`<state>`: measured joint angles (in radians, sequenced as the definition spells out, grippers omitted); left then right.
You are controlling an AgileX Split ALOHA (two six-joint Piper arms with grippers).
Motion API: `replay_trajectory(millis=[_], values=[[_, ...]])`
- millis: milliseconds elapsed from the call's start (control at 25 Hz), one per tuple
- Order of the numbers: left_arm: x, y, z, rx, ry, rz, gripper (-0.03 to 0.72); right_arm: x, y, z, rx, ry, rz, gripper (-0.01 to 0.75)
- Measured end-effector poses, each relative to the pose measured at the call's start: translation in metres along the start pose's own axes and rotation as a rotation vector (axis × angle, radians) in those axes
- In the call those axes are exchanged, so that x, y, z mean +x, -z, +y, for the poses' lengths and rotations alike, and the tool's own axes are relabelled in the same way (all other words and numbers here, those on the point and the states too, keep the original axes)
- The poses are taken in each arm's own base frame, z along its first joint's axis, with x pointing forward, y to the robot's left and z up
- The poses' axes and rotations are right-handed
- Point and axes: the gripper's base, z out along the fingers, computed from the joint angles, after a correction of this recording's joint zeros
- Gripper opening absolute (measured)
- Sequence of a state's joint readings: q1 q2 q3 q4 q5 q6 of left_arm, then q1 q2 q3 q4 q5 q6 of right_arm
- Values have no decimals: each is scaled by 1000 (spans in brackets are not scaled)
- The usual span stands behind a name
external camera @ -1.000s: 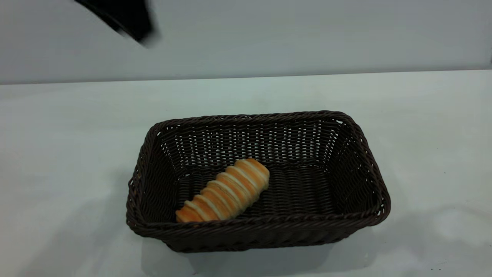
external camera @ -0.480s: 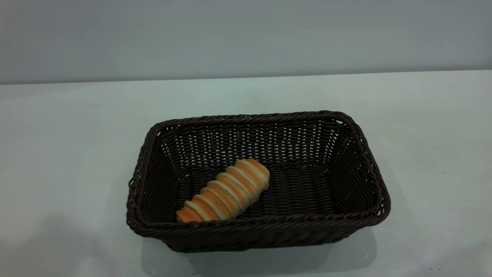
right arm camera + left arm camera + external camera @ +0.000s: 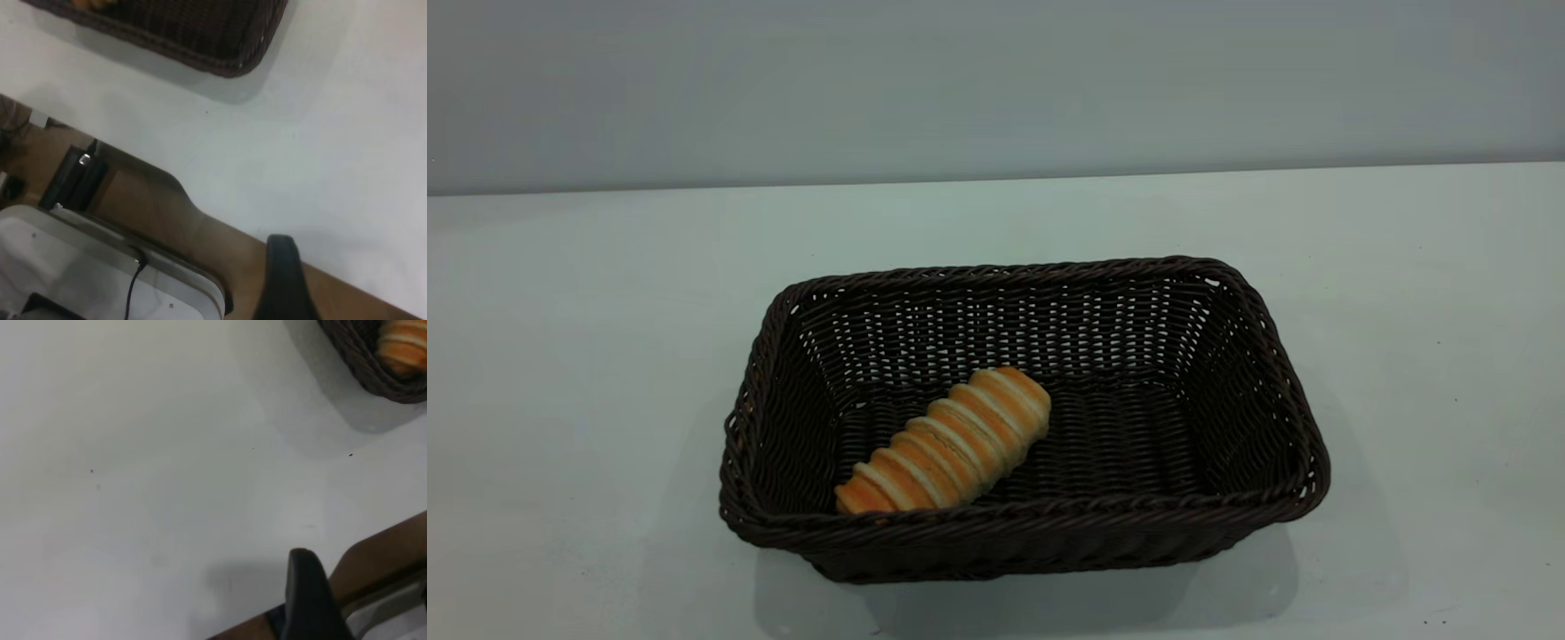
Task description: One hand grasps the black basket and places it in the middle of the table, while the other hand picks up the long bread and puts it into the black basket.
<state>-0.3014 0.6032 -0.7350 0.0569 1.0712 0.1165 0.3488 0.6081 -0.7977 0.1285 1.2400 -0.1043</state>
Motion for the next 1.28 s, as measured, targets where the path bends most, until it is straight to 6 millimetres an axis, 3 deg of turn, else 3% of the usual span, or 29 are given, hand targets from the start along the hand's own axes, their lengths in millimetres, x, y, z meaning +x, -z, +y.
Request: replay_trajectory(millis=[280, 520, 800, 1280], values=[[51, 10, -7, -14, 90, -133, 453, 50, -7, -1, 46, 31, -81, 566], [80, 12, -11, -19, 104, -223, 453, 77, -22, -5, 87, 59, -128, 566], [99, 12, -18, 29, 116, -272, 453, 84, -22, -5, 94, 67, -193, 566], [103, 2, -21, 56, 161, -244, 453, 85, -24, -5, 93, 66, -184, 566]])
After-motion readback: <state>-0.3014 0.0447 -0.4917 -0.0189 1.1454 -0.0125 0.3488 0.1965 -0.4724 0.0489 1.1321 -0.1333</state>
